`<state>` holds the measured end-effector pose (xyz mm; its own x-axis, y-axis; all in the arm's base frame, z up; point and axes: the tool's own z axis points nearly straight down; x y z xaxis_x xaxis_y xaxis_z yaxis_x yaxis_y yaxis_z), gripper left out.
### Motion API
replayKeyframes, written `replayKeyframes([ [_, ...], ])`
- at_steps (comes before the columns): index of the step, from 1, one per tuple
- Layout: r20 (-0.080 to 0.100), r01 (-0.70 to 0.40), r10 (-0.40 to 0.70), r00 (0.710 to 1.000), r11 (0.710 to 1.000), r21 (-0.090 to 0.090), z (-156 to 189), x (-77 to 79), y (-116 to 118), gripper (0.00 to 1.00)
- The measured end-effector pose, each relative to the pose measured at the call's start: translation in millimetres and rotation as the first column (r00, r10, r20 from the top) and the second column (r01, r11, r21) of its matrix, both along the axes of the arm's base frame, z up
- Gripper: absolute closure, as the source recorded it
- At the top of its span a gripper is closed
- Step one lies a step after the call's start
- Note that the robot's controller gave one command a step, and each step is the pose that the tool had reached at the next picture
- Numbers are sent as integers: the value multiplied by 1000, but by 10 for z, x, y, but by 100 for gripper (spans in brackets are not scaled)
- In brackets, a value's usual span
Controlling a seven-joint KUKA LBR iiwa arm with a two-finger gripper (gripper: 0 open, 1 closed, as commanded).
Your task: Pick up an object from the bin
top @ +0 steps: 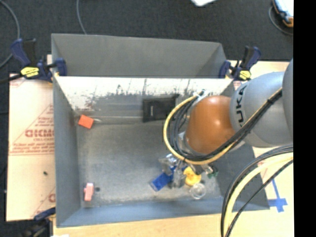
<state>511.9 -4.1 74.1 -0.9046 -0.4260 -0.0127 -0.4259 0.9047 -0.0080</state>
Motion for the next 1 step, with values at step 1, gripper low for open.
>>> replayKeyframes([
  [1,0,0,0,1000,1000,0,0,0,0,100],
])
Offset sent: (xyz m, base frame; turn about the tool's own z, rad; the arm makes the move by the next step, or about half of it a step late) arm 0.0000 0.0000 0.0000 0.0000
